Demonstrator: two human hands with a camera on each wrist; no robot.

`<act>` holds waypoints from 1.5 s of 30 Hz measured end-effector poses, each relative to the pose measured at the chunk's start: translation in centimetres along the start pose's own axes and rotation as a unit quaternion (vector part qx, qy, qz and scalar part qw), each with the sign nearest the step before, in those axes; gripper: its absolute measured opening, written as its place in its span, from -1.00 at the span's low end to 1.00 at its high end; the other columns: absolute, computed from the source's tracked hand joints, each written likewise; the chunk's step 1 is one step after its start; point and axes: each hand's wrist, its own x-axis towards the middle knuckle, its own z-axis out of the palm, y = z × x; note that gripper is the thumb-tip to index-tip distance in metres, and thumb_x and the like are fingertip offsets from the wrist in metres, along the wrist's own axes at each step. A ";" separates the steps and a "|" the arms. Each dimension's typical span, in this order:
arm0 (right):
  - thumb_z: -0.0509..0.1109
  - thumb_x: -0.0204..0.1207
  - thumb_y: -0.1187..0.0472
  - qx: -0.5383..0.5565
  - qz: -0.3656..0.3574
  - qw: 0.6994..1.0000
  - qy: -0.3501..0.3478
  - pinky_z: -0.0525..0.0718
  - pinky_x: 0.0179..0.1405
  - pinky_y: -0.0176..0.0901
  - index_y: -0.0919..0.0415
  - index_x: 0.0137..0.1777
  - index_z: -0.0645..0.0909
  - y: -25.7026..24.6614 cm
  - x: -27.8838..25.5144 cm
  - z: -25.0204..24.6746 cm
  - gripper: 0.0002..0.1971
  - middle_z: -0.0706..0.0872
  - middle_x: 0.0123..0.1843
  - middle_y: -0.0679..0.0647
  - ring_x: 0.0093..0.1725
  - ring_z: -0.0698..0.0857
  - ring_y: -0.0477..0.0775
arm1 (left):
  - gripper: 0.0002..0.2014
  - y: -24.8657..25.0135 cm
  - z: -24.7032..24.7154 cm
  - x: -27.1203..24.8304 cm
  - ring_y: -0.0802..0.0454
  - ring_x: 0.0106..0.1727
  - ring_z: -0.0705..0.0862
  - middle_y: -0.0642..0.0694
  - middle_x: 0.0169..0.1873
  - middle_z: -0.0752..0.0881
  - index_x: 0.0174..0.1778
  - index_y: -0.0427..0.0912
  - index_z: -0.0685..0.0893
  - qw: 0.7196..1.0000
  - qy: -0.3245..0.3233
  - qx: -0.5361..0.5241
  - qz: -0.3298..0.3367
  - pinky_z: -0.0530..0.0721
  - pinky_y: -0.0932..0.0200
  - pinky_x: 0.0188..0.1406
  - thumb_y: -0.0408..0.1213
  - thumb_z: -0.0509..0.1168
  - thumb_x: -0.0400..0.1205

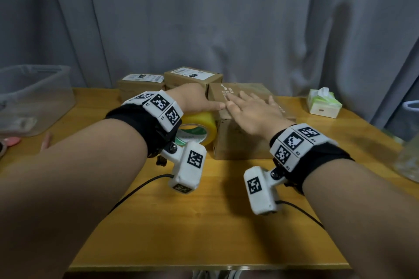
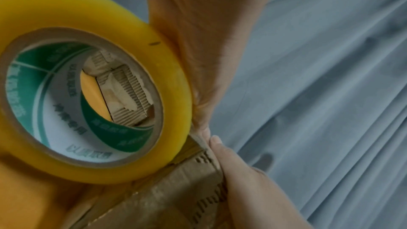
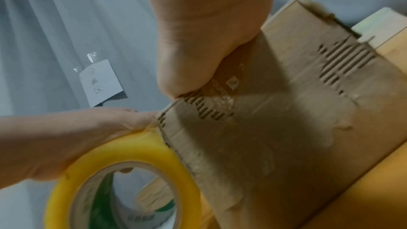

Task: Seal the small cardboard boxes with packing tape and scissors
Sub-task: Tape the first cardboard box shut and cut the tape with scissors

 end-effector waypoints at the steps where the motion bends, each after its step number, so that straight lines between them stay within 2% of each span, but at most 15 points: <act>1: -0.30 0.71 -0.18 0.004 0.000 1.000 -0.005 -0.24 0.62 0.31 -0.24 0.68 -0.08 0.5 0.2 -0.2 -0.47 -0.06 0.73 -0.07 0.71 -0.06 0.07 | -0.49 0.2 0.1 0.2 -0.02 -0.26 0.58 -0.18 -0.35 0.61 -0.33 -0.15 0.56 1.000 -0.002 -0.004 0.001 0.36 0.19 -0.38 0.27 0.17 0.59; 3: -0.30 0.71 -0.17 0.011 -0.001 1.000 -0.016 -0.23 0.62 0.31 -0.25 0.67 -0.08 1.0 0.6 -0.4 -0.48 -0.08 0.73 -0.09 0.71 -0.08 0.06 | -0.38 0.6 0.2 0.4 -0.18 0.03 0.67 -0.28 -0.07 0.71 -0.06 -0.36 0.66 1.000 -0.006 -0.016 0.003 0.39 0.15 -0.26 0.25 0.17 0.60; 5: -0.30 0.70 -0.18 0.011 0.001 1.000 -0.027 -0.24 0.62 0.31 -0.27 0.67 -0.10 1.2 0.8 -0.5 -0.48 -0.09 0.73 -0.08 0.71 -0.09 0.07 | -0.34 0.6 0.0 0.3 -0.22 0.13 0.65 -0.34 0.08 0.70 0.11 -0.42 0.66 0.999 -0.009 -0.036 0.002 0.40 0.14 -0.21 0.23 0.17 0.62; 10: -0.26 0.72 -0.14 -0.032 0.019 0.999 -0.019 -0.25 0.60 0.31 -0.21 0.68 -0.07 0.1 0.6 -1.1 -0.48 -0.06 0.74 0.06 0.70 -0.07 0.19 | -0.49 -2.7 0.6 -1.4 -0.03 -0.25 0.61 -0.13 -0.27 0.65 -0.22 -0.19 0.66 0.982 0.027 -0.188 0.007 0.50 0.16 -0.28 0.27 0.24 0.55; 13: -0.20 0.73 -0.05 -0.009 0.029 0.999 0.010 -0.14 0.63 0.28 -0.08 0.70 0.02 -1.4 0.4 -0.5 -0.47 0.04 0.72 0.15 0.69 0.03 0.22 | -0.38 -4.6 1.4 -3.1 -0.05 -0.12 0.71 -0.13 -0.17 0.76 -0.11 -0.30 0.73 0.963 0.028 -0.267 -0.011 0.61 0.13 -0.10 0.29 0.18 0.58; 16: -0.25 0.65 -0.28 0.010 0.063 0.998 0.012 -0.18 0.60 0.36 -0.15 0.69 0.02 -2.0 0.1 0.2 -0.37 0.02 0.73 0.12 0.70 -0.01 0.22 | -0.35 -4.7 2.1 -4.1 -0.04 -0.03 0.75 -0.19 -0.10 0.81 0.02 -0.27 0.78 0.949 0.014 -0.316 0.001 0.63 0.22 0.00 0.26 0.05 0.65; 20: -0.22 0.57 -0.41 0.001 0.070 0.997 0.017 -0.14 0.58 0.41 -0.22 0.68 0.00 -1.0 -0.5 0.2 -0.31 0.01 0.73 0.06 0.70 -0.02 0.18 | -0.37 -2.9 1.7 -4.1 -0.14 -0.05 0.76 -0.27 -0.13 0.80 -0.03 -0.38 0.77 0.941 0.036 -0.337 0.011 0.66 0.06 0.04 0.19 0.12 0.66; 24: -0.18 0.60 -0.36 -0.006 0.065 0.998 -0.002 -0.13 0.56 0.47 -0.25 0.67 -0.01 -0.4 -0.5 -0.3 -0.36 0.00 0.73 0.02 0.70 -0.03 0.16 | -0.57 -2.5 1.5 -4.0 -0.02 -0.14 0.74 -0.11 -0.23 0.78 -0.09 -0.26 0.77 0.925 0.009 -0.381 0.007 0.66 0.18 -0.14 0.10 0.27 0.61; 27: -0.16 0.61 -0.33 -0.014 0.069 0.998 -0.007 -0.15 0.55 0.50 -0.24 0.67 -0.03 -0.8 -0.5 -0.4 -0.37 -0.02 0.74 0.02 0.70 -0.05 0.18 | -0.62 -2.9 1.1 -4.3 0.03 -0.17 0.73 -0.06 -0.25 0.77 -0.14 -0.21 0.76 0.928 0.005 -0.372 0.012 0.66 0.19 -0.14 0.08 0.31 0.60; 31: -0.18 0.62 -0.33 -0.019 0.067 0.998 -0.003 -0.15 0.54 0.51 -0.25 0.67 -0.05 -1.1 -0.8 -0.1 -0.38 -0.02 0.74 0.02 0.70 -0.04 0.19 | -0.48 -3.6 0.1 -4.6 -0.06 0.11 0.72 -0.10 0.05 0.77 0.09 -0.18 0.76 0.962 -0.057 -0.266 0.002 0.62 -0.05 0.25 0.22 0.34 0.50; 33: -0.19 0.62 -0.33 -0.022 0.066 0.998 -0.006 -0.14 0.54 0.52 -0.25 0.67 -0.06 -1.0 -0.9 0.0 -0.38 -0.02 0.74 0.02 0.70 -0.04 0.19 | -0.42 -3.3 0.0 -4.8 -0.15 0.23 0.63 -0.20 0.21 0.69 0.22 -0.26 0.67 0.987 -0.068 -0.143 -0.010 0.54 -0.02 0.30 0.20 0.28 0.57; 36: -0.18 0.63 -0.30 -0.014 0.074 0.997 -0.004 -0.15 0.55 0.49 -0.22 0.68 -0.05 -1.2 -0.9 -0.4 -0.38 -0.01 0.73 0.03 0.70 -0.03 0.20 | -0.32 -2.8 0.4 -4.8 -0.26 0.36 0.53 -0.33 0.37 0.56 0.38 -0.43 0.52 0.994 -0.050 -0.095 -0.028 0.48 -0.02 0.30 0.15 0.24 0.61; 38: -0.15 0.66 -0.22 -0.014 0.081 0.997 0.007 -0.15 0.56 0.46 -0.14 0.69 0.01 -2.0 -1.0 -0.3 -0.40 0.07 0.72 0.10 0.69 0.02 0.22 | -0.35 -2.7 0.9 -4.6 -0.22 0.31 0.57 -0.30 0.31 0.61 0.34 -0.39 0.55 0.994 -0.044 -0.095 -0.031 0.52 0.02 0.18 0.15 0.27 0.60; 41: -0.11 0.68 -0.10 -0.035 0.098 0.994 0.040 -0.10 0.57 0.42 0.03 0.69 0.07 -3.5 -1.0 0.6 -0.41 0.21 0.66 0.23 0.65 0.13 0.28 | -0.56 -2.5 1.2 -4.0 -0.08 -0.04 0.64 -0.17 -0.09 0.71 -0.05 -0.26 0.67 0.995 -0.027 -0.088 -0.032 0.51 0.15 -0.20 0.12 0.31 0.58; 45: -0.05 0.69 -0.12 -0.059 0.115 0.991 0.042 -0.17 0.60 0.40 0.14 0.71 -0.01 -4.0 -1.1 1.3 -0.36 0.08 0.70 0.27 0.68 0.03 0.30 | -0.54 -1.7 1.0 -3.7 0.04 -0.46 0.43 -0.06 -0.52 0.46 -0.49 -0.18 0.44 0.995 -0.037 -0.088 -0.024 0.32 0.17 -0.48 0.06 0.33 0.59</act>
